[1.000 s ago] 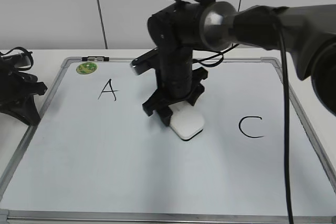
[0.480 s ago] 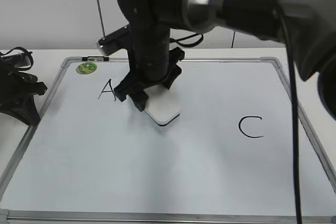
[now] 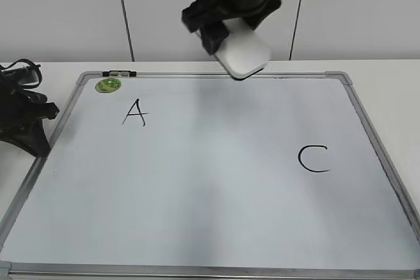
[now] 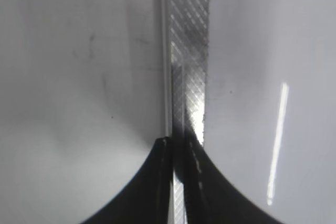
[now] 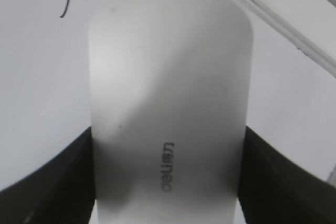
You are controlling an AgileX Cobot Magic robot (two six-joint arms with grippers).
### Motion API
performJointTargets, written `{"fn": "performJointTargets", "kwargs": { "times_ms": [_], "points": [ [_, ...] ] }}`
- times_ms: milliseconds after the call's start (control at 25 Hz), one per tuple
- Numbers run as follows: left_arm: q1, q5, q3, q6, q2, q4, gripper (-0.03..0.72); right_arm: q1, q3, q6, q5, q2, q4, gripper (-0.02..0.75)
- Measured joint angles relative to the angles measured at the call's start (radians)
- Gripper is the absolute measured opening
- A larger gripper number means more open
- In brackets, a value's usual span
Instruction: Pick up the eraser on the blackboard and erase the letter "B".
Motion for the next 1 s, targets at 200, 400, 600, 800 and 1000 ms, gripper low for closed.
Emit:
{"fn": "performJointTargets", "kwargs": {
  "times_ms": [200,400,600,800,1000],
  "points": [
    [0.000,-0.002,0.000,0.000,0.000,0.000,0.015,-0.116,0.131,0.010,0.000,-0.125,0.000,0.547],
    [0.000,-0.002,0.000,0.000,0.000,0.000,0.016,-0.246,0.338,0.025,0.004,-0.257,0.008,0.547],
    [0.000,-0.002,0.000,0.000,0.000,0.000,0.017,-0.353,0.544,0.044,-0.046,-0.365,0.040,0.547],
    [0.000,-0.002,0.000,0.000,0.000,0.000,0.017,-0.481,0.680,0.050,-0.132,-0.385,0.118,0.547],
    [0.000,-0.002,0.000,0.000,0.000,0.000,0.019,-0.563,0.742,0.028,-0.204,-0.383,0.169,0.547]
  ]
}}
